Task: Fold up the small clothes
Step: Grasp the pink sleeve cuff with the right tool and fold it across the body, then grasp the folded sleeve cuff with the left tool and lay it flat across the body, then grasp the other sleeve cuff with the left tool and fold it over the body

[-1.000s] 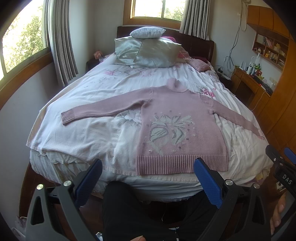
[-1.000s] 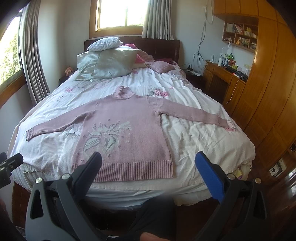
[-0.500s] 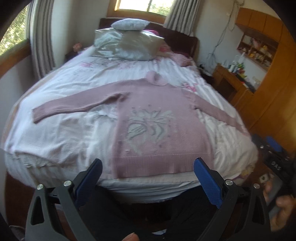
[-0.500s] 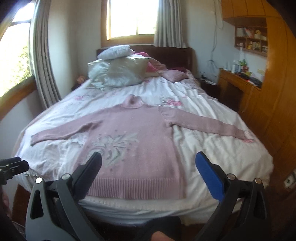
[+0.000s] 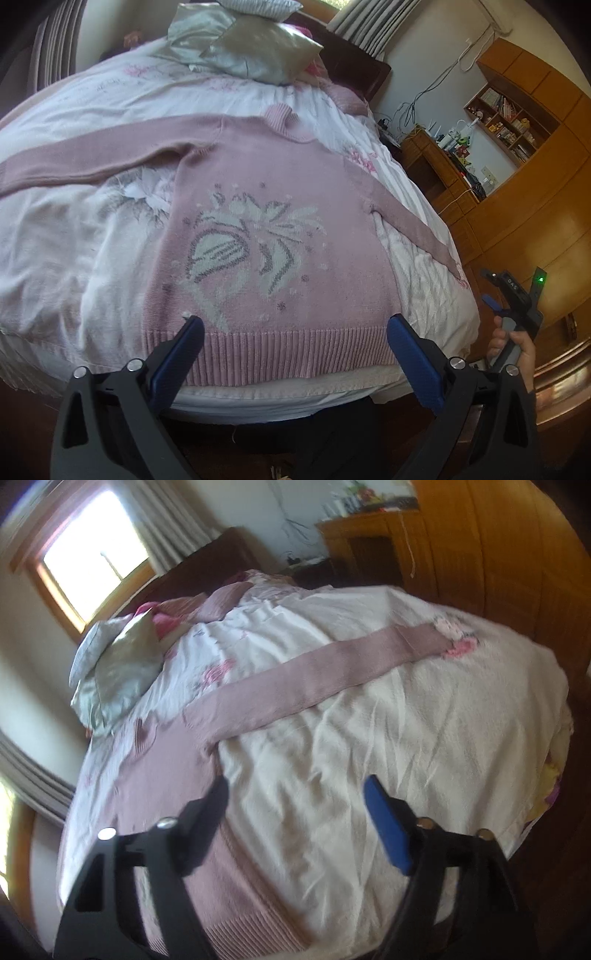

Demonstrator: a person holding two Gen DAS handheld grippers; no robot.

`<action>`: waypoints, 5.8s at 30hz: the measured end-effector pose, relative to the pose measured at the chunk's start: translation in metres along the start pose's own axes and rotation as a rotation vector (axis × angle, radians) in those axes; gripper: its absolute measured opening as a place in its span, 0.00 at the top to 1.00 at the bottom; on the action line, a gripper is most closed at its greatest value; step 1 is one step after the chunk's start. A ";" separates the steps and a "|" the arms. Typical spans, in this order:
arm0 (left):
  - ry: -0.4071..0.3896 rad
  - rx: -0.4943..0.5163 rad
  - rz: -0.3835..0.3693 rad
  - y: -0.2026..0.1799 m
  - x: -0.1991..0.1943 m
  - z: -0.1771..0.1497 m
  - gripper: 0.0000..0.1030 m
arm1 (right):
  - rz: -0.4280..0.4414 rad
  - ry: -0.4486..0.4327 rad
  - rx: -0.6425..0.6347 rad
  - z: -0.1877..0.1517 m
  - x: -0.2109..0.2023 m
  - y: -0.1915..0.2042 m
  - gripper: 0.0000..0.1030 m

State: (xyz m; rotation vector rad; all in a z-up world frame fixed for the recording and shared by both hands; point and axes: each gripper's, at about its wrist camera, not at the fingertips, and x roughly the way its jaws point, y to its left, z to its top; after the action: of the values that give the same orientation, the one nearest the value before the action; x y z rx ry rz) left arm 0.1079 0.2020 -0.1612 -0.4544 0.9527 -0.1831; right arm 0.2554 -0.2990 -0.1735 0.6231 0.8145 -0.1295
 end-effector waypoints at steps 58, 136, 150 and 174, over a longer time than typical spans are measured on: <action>0.131 -0.190 -0.246 0.012 0.097 0.092 0.03 | 0.197 0.083 -0.356 0.065 0.204 0.231 0.95; 0.120 -0.112 0.016 0.109 0.154 0.375 0.95 | 0.395 0.354 -0.246 -0.226 0.015 0.142 0.33; 0.113 -0.221 0.271 0.177 0.206 0.337 0.86 | 0.378 0.374 -0.243 -0.227 0.025 0.144 0.33; -0.129 -0.373 0.144 0.288 -0.016 0.236 0.09 | 0.471 0.339 -0.324 -0.234 -0.022 0.169 0.28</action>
State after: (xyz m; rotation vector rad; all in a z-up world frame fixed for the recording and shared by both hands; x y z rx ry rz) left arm 0.2784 0.5333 -0.1630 -0.7282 0.8899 0.1571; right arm 0.1481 -0.0317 -0.1998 0.5188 0.9663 0.5405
